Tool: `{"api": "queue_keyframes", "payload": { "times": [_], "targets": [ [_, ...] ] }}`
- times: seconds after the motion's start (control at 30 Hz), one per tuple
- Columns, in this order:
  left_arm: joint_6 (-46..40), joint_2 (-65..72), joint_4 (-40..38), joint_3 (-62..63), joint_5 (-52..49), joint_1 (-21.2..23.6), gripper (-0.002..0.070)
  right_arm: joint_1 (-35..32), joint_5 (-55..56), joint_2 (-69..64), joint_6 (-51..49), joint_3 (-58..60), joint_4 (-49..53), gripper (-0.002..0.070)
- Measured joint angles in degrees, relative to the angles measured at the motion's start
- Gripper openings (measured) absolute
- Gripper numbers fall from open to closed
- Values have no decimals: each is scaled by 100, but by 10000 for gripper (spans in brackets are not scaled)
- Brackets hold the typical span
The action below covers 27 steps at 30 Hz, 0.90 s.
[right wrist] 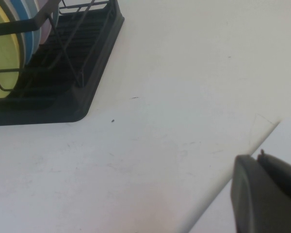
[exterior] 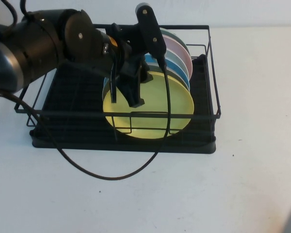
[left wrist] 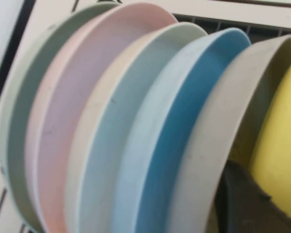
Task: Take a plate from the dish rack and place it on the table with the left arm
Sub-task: Grasp the plate from the shelf, then place the plate from the table
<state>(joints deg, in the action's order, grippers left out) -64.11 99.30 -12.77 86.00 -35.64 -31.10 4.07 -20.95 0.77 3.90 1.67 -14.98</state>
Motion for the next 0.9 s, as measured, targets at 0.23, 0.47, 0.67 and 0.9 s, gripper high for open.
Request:
{"api": "queue_keyframes", "payload": {
  "times": [0.23,0.47,0.67,0.9],
  "targets": [
    [-136,-371,194,0,279,0,36,0,0,0,0,0,0,-20],
    [-24,-1252,271,0,348,0,30,0,0,0,0,0,0,-20],
    [2326,-2200,271,0,181,0,30,0,0,0,0,0,0,-20],
    [4561,-2583,171,-382,-1845,209,30,0,0,0,0,0,0,-20]
  ]
}}
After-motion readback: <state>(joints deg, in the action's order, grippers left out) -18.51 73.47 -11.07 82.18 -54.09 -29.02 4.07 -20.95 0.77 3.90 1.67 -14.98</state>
